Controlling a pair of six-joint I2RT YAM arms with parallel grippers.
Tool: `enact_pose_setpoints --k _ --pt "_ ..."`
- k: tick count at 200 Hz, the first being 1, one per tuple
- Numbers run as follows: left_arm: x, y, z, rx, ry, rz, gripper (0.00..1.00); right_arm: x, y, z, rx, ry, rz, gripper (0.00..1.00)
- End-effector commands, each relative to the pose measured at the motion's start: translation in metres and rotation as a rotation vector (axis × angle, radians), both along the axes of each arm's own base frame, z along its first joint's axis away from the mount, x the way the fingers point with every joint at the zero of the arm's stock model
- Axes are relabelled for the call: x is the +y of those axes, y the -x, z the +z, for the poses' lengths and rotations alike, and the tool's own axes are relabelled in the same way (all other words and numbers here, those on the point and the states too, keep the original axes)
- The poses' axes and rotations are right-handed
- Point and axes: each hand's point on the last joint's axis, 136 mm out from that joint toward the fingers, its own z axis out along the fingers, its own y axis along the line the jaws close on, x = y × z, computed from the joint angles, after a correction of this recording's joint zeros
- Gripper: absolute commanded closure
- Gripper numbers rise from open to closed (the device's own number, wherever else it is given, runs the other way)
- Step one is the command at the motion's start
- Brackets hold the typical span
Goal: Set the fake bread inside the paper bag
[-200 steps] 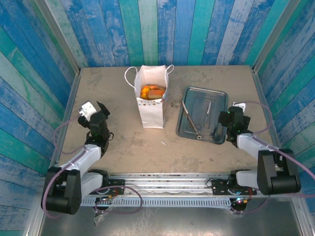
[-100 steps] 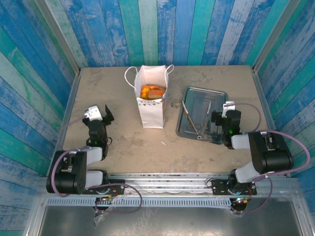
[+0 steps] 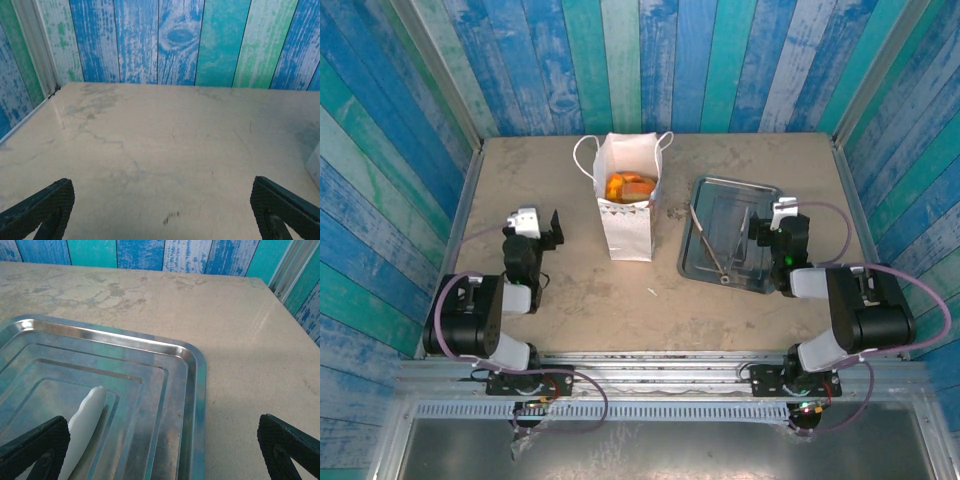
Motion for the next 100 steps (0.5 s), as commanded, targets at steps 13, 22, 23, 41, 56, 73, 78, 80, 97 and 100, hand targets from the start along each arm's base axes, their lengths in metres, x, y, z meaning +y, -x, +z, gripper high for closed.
enact_pose_setpoints --k 13,22,23,41,56,73,78,80,97,100 --pt "0.0018 -0.0048 -0.0129 0.056 -0.001 -0.012 0.06 -0.0012 -0.0016 0.0025 -0.005 0.006 0.000 0.00" --pt "0.0054 -0.0039 -0.0133 0.055 0.004 0.010 0.06 -0.0014 -0.0016 0.0024 -0.005 0.006 0.000 0.00" --pt "0.0055 -0.0039 -0.0130 0.054 0.004 0.011 0.06 -0.0013 -0.0016 0.0024 -0.005 0.007 0.000 0.00" --pt "0.0057 -0.0043 -0.0131 0.055 0.001 0.012 0.06 -0.0013 -0.0017 0.0026 -0.005 0.006 0.000 0.00" --pt "0.0050 -0.0045 -0.0135 0.057 0.001 0.008 0.06 -0.0013 -0.0018 0.0022 -0.004 0.007 0.000 0.00" --pt "0.0039 -0.0048 -0.0131 0.057 -0.005 0.005 0.06 -0.0013 -0.0017 0.0022 -0.004 0.007 0.000 0.00" --pt "0.0041 -0.0050 -0.0136 0.059 -0.005 0.005 0.06 -0.0014 -0.0016 0.0027 -0.005 0.006 0.000 0.00" --pt "0.0038 -0.0049 -0.0135 0.058 -0.004 0.005 0.06 -0.0013 -0.0019 0.0028 -0.006 0.007 -0.001 0.00" --pt "0.0043 -0.0046 -0.0139 0.059 -0.005 0.007 0.06 -0.0012 -0.0018 0.0022 -0.004 0.007 0.000 0.00" --pt "0.0043 -0.0048 -0.0136 0.059 -0.005 0.006 0.06 -0.0015 -0.0016 0.0024 -0.004 0.007 -0.001 0.00"
